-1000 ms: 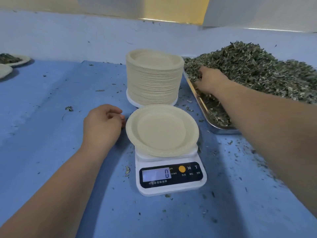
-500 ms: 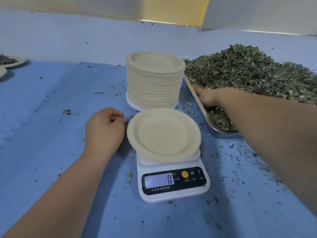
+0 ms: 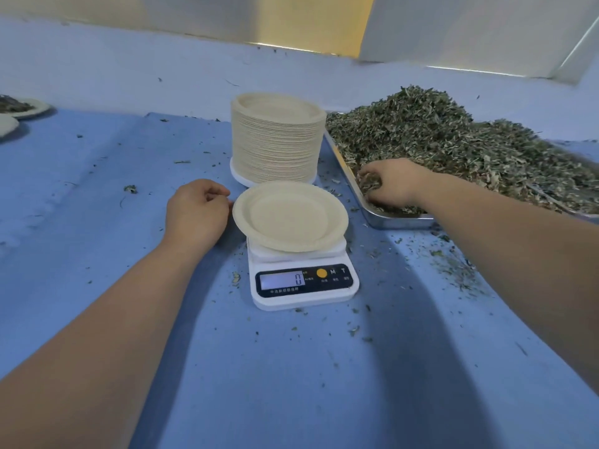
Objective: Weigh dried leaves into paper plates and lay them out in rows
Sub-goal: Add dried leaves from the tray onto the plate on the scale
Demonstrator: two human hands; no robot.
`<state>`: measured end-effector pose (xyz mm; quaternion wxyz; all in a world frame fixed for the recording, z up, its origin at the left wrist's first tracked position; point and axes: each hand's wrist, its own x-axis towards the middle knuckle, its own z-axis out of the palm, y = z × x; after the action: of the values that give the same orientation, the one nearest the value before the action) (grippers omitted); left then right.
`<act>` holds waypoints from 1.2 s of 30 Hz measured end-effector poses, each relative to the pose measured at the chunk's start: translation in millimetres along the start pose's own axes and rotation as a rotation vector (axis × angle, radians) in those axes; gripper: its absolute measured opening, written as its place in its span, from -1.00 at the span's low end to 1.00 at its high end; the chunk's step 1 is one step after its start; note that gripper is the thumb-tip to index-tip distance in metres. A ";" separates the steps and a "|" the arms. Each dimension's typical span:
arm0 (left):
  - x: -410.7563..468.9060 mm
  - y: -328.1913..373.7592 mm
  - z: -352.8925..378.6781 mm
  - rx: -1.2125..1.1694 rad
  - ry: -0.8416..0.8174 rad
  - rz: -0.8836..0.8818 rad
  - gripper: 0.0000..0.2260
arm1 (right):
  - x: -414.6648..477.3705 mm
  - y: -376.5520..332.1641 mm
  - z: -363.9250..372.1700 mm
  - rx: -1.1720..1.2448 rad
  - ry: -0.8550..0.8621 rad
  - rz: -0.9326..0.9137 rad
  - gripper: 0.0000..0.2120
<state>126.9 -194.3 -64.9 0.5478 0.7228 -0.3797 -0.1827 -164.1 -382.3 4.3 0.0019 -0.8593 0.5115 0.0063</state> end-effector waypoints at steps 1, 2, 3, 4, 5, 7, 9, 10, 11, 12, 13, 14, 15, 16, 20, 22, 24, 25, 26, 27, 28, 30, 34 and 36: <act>-0.8 1.0 -0.5 -0.006 0.007 0.001 -0.77 | -4.4 -0.4 3.4 0.006 0.029 0.016 -0.39; -2.0 1.8 -1.0 -0.020 0.013 0.000 -0.77 | -6.3 -0.9 7.4 0.011 0.017 0.028 -0.39; -2.7 2.6 -1.3 -0.038 0.017 -0.003 -0.77 | -6.5 -1.4 10.9 0.018 -0.029 0.036 -0.40; -3.5 3.0 -1.5 -0.051 0.021 -0.005 -0.77 | -6.1 -2.5 13.4 0.029 -0.088 0.043 -0.43; -3.8 3.3 -1.3 -0.059 0.023 -0.005 -0.77 | -5.5 -3.7 14.4 0.040 -0.128 0.049 -0.46; -3.8 3.6 -0.2 -0.062 0.020 -0.004 -0.78 | -3.6 -6.5 14.8 0.048 -0.114 0.061 -0.51; -3.1 3.6 -1.0 -0.062 0.018 -0.006 -0.78 | -1.2 -10.8 16.4 0.034 -0.060 0.075 -0.56; -2.6 3.4 -1.3 -0.062 0.018 -0.004 -0.78 | -0.4 -12.0 16.8 0.032 -0.030 0.082 -0.58; -2.1 2.9 -1.1 -0.059 0.017 0.000 -0.78 | 0.2 -12.1 16.5 0.043 0.017 0.085 -0.60; -2.2 2.4 -0.9 -0.054 0.017 0.004 -0.77 | 0.7 -11.4 15.0 0.076 0.086 0.087 -0.62; -2.1 2.1 -0.5 -0.052 0.017 0.008 -0.77 | 1.9 -9.5 12.5 0.134 0.171 0.099 -0.64; -2.4 1.7 -0.1 -0.055 0.017 0.010 -0.78 | 2.6 -7.3 9.7 0.203 0.255 0.120 -0.64; -2.3 1.5 0.3 -0.060 0.017 0.012 -0.79 | 2.9 -5.8 6.6 0.257 0.311 0.137 -0.63; -2.3 1.3 0.3 -0.064 0.015 0.013 -0.79 | 2.7 -5.2 3.8 0.288 0.324 0.148 -0.62; -1.0 -0.2 0.7 -0.077 0.025 0.009 -0.77 | -1.3 -2.0 -2.8 0.296 0.307 0.127 -0.61; -1.4 -1.0 0.4 -0.116 0.026 0.004 -0.78 | -4.8 -1.8 -4.7 0.334 0.353 0.128 -0.62; -2.8 0.5 -0.9 -0.196 0.045 -0.018 -0.80 | -7.3 -4.5 -1.9 0.292 0.300 0.096 -0.61; -3.3 1.7 -1.2 -0.230 0.063 -0.034 -0.80 | -9.1 -5.2 0.1 0.291 0.290 0.086 -0.62; -3.7 3.1 -1.5 -0.264 0.083 -0.055 -0.80 | -11.2 -6.3 0.8 0.319 0.308 0.092 -0.63; -3.8 4.6 -0.9 -0.313 0.101 -0.089 -0.79 | -13.1 -7.3 -0.3 0.350 0.340 0.106 -0.64; -3.9 6.5 0.0 -0.380 0.113 -0.140 -0.80 | -14.6 -7.8 -3.2 0.376 0.369 0.119 -0.65; -4.7 10.8 3.1 -0.529 0.116 -0.257 -0.81 | -19.3 -11.5 -12.8 0.437 0.411 0.122 -0.70; -7.5 12.1 8.4 -0.516 0.108 -0.243 -0.78 | -31.4 -38.4 -42.9 0.547 0.509 0.017 -0.79; -8.0 10.8 8.9 -0.473 0.100 -0.220 -0.77 | -37.4 -56.7 -56.1 0.574 0.521 -0.055 -0.79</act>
<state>112.0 -195.3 -59.0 0.6963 0.6199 -0.2179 -0.2888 -131.6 -323.0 60.7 0.1124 -0.8099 0.4527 -0.3556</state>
